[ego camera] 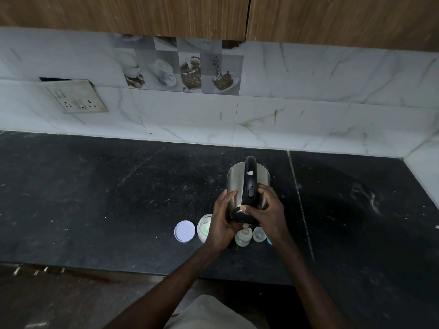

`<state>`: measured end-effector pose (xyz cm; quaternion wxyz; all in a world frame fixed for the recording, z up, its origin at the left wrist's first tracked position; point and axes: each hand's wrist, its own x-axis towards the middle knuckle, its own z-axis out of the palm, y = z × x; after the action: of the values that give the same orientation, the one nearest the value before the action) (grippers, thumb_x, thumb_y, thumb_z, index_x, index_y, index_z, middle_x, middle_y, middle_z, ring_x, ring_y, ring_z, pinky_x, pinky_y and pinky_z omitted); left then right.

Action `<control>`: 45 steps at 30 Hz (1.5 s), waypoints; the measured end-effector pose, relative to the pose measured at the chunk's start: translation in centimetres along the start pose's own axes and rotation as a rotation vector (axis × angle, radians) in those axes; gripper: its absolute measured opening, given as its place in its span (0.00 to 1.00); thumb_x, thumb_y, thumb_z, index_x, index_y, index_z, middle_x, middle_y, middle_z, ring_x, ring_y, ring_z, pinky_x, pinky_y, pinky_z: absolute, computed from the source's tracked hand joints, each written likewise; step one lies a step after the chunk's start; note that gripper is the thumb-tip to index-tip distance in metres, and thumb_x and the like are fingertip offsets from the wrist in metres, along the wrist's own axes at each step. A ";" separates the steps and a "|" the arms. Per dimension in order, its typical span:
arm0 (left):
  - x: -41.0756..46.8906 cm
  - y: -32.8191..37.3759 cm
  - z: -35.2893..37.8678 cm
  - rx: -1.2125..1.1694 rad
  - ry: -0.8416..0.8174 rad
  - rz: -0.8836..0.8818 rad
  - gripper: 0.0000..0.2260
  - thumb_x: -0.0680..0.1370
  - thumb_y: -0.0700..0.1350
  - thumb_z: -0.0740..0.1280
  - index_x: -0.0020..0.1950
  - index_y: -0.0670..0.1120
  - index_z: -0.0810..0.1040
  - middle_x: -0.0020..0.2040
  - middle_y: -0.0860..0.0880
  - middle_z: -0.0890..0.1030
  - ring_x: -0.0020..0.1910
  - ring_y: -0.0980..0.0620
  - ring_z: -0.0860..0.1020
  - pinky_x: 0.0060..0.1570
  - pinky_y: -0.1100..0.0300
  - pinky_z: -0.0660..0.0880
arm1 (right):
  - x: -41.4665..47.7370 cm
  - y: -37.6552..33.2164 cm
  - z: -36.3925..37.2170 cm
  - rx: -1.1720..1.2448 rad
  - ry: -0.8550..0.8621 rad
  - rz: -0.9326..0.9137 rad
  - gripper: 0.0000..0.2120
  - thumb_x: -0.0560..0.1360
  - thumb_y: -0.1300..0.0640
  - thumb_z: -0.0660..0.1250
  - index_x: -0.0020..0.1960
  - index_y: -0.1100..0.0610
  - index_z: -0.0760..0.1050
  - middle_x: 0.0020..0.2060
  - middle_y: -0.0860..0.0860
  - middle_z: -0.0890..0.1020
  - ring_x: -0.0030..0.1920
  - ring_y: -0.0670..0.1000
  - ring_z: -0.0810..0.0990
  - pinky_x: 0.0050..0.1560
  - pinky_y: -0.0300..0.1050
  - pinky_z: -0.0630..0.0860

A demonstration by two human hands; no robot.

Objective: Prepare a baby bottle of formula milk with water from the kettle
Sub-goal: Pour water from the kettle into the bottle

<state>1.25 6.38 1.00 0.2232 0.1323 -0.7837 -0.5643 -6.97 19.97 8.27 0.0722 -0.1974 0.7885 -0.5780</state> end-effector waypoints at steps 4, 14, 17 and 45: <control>0.0 0.2 0.0 0.009 -0.005 -0.002 0.44 0.65 0.47 0.85 0.77 0.60 0.69 0.80 0.52 0.62 0.81 0.53 0.64 0.74 0.41 0.71 | 0.1 0.1 -0.1 -0.006 0.000 0.003 0.26 0.66 0.56 0.82 0.62 0.50 0.79 0.61 0.43 0.80 0.62 0.46 0.80 0.61 0.57 0.81; 0.5 0.5 -0.2 -0.017 -0.004 -0.013 0.42 0.65 0.45 0.84 0.76 0.59 0.70 0.80 0.53 0.63 0.80 0.52 0.66 0.72 0.40 0.73 | 0.4 -0.4 0.0 0.027 0.009 -0.005 0.24 0.67 0.62 0.83 0.60 0.52 0.80 0.59 0.42 0.81 0.60 0.43 0.80 0.61 0.48 0.80; 0.6 0.5 -0.1 -0.031 -0.008 -0.011 0.42 0.65 0.44 0.84 0.75 0.58 0.71 0.80 0.53 0.63 0.80 0.52 0.66 0.72 0.40 0.73 | 0.4 -0.5 0.0 0.034 0.010 -0.009 0.24 0.67 0.62 0.83 0.60 0.52 0.80 0.59 0.43 0.81 0.60 0.44 0.80 0.61 0.46 0.80; 14.2 3.7 -6.5 0.218 -0.231 -0.265 0.27 0.74 0.53 0.75 0.73 0.61 0.73 0.55 0.53 0.86 0.55 0.53 0.85 0.59 0.50 0.81 | 16.6 -1.3 4.3 0.285 -0.137 0.381 0.14 0.72 0.59 0.80 0.54 0.65 0.84 0.46 0.60 0.89 0.50 0.63 0.88 0.52 0.53 0.85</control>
<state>-7.64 -4.26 9.05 0.0400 0.1920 -0.8363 -0.5120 -20.32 9.29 9.98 0.2602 -0.0715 0.7152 -0.6448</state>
